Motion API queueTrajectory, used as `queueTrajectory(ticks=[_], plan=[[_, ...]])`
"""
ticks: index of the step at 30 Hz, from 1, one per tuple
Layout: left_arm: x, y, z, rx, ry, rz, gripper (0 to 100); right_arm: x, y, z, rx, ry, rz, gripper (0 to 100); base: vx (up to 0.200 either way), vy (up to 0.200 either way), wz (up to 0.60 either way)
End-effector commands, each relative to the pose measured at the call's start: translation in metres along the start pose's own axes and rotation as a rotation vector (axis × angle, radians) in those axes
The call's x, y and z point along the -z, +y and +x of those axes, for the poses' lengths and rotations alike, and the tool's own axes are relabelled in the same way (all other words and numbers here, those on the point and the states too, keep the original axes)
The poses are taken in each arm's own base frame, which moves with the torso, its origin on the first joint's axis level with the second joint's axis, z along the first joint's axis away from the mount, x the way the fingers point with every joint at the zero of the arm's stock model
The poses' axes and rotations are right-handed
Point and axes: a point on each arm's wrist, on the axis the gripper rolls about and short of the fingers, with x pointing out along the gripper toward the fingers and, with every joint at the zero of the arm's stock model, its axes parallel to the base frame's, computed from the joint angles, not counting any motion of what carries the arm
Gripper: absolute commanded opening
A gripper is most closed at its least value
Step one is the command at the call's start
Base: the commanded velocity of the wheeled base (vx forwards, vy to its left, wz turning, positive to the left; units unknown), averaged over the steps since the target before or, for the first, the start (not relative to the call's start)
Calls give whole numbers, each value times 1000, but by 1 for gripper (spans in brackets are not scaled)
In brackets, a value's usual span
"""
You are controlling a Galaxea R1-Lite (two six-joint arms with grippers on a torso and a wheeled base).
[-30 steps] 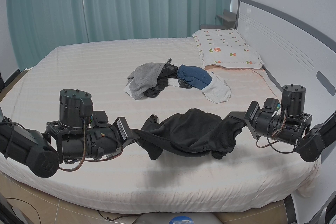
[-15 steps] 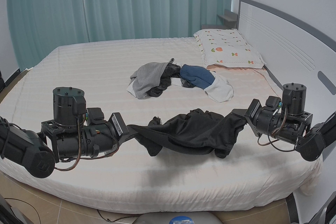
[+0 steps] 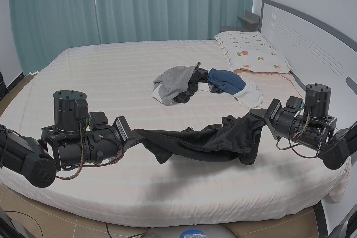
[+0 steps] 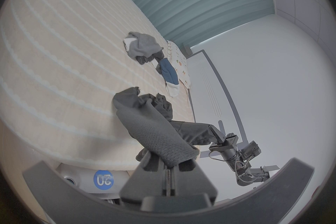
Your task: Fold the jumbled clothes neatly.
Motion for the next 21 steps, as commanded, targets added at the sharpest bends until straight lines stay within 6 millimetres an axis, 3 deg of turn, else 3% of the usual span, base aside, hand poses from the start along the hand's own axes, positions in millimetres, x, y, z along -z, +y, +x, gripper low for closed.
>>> queueTrajectory(ticks=[1, 21], plan=[[-2, -1, -4, 4, -12, -2, 0, 0, 0, 0, -1, 0, 0, 0, 0, 200, 0], [-7, 3, -18, -4, -46, -14, 0, -3, 3, -3, -15, -12, 1, 0, 0, 200, 0]])
